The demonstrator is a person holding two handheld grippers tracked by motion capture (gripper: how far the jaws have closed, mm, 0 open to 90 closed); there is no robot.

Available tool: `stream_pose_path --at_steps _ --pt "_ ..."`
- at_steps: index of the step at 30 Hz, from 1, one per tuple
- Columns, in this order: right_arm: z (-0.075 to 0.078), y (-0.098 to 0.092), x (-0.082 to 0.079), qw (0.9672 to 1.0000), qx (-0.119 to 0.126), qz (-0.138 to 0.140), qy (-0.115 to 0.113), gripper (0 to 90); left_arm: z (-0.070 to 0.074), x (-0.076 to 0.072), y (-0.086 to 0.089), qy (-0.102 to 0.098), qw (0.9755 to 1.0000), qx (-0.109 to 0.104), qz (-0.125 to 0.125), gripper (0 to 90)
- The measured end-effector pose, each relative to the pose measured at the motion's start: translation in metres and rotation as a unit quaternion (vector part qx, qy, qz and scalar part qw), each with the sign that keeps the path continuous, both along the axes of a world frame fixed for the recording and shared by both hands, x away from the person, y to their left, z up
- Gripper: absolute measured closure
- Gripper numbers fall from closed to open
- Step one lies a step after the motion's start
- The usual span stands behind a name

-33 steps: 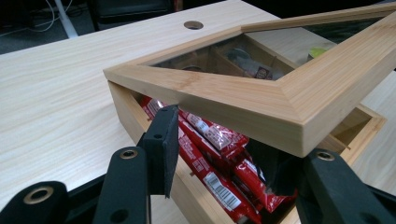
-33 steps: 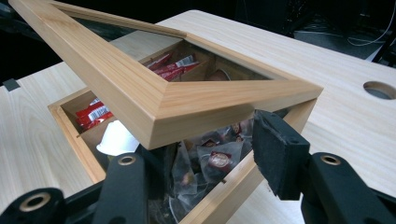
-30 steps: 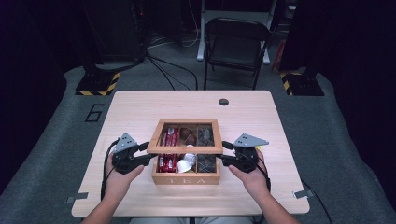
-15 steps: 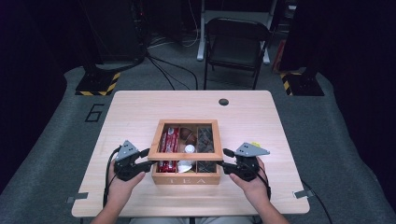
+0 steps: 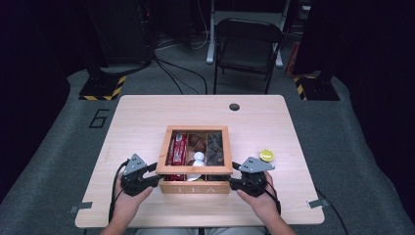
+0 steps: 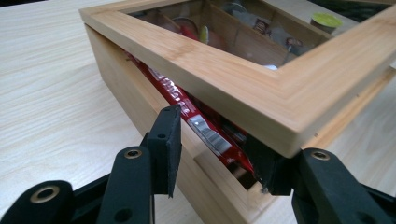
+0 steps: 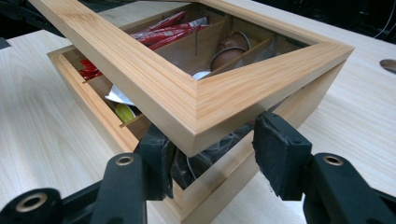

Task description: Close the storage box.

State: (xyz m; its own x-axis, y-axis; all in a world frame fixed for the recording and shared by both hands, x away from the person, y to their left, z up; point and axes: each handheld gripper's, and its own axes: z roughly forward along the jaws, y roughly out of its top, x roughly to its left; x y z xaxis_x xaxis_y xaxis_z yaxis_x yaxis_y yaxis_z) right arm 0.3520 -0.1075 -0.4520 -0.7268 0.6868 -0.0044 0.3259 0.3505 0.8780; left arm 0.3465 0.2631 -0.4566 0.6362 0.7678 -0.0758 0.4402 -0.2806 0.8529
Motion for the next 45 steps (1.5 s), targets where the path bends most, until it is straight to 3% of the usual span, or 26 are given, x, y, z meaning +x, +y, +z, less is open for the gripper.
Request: stream_pose_path --at_steps 5,15,18,22,30,36,41,45 --pt "-0.002 0.0 -0.002 1.0 0.005 0.0 0.007 49.5 -0.001 -0.005 0.0 0.005 0.9999 -0.011 -0.001 56.1" --pt "-0.006 0.001 -0.004 0.9998 -0.01 0.005 0.017 47.8 -0.007 -0.008 0.0 0.005 0.9999 0.004 -0.012 55.8" --pt "-0.007 0.001 -0.004 0.9997 -0.011 0.009 0.021 47.3 -0.008 -0.008 0.001 0.014 0.9998 0.004 -0.017 55.8" --pt "-0.008 0.001 -0.005 0.9995 -0.012 0.008 0.028 44.5 -0.01 -0.009 0.001 0.022 0.9996 -0.006 -0.014 55.8" --pt "-0.009 0.002 -0.005 0.9992 -0.019 0.01 0.034 44.2 -0.011 -0.01 0.0 0.022 0.9996 0.001 -0.015 55.5" --pt "-0.01 0.003 -0.005 0.9988 -0.025 0.014 0.039 43.7 -0.012 -0.014 0.001 0.029 0.9994 -0.008 -0.014 53.2" --pt "-0.01 0.0 -0.007 0.9985 -0.022 0.015 0.048 41.1 -0.012 -0.017 -0.002 0.029 0.9994 0.009 -0.02 51.1" --pt "-0.012 0.001 -0.009 0.9974 -0.047 0.016 0.053 39.5 -0.013 -0.021 -0.005 0.032 0.999 0.025 -0.02 49.5"
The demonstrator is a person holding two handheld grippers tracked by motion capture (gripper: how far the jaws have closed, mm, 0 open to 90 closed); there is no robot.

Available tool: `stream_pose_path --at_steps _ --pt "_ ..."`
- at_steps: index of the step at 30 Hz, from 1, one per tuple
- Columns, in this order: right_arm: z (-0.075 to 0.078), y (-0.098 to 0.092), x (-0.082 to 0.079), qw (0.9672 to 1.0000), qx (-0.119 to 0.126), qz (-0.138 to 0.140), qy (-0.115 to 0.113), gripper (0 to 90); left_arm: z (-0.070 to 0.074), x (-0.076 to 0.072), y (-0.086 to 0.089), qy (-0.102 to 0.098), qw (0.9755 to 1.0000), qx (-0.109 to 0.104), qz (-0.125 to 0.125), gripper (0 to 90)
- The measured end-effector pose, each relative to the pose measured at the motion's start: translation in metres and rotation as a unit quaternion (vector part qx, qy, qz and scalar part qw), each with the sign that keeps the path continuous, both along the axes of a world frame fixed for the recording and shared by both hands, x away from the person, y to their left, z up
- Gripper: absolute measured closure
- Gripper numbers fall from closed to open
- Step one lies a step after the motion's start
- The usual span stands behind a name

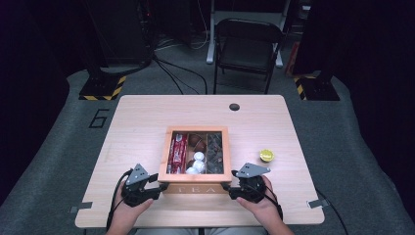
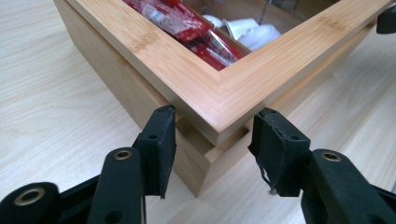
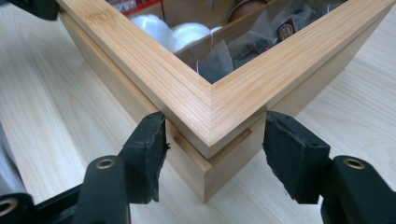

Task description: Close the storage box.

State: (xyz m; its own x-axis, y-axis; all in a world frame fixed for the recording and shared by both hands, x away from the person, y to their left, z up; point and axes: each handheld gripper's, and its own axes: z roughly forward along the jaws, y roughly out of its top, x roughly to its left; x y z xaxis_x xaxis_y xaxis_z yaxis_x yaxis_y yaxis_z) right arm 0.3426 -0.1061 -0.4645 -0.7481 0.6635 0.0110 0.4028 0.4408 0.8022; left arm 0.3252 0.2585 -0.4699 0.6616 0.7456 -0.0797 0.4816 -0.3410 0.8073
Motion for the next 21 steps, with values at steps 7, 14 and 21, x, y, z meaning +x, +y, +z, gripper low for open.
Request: stream_pose_path --at_steps 7,14,21 --pt "0.003 -0.005 -0.004 0.9998 0.017 -0.003 -0.002 35.7 -0.003 -0.003 0.003 0.019 0.9998 -0.002 0.0 42.3" --pt "0.01 -0.019 -0.011 0.9992 0.036 -0.017 -0.006 34.4 0.003 -0.012 0.015 0.013 0.9995 -0.026 0.013 40.1" --pt "0.002 -0.03 -0.013 0.9993 0.028 -0.024 -0.006 33.5 0.004 -0.009 0.026 0.017 0.999 -0.036 0.019 36.1"
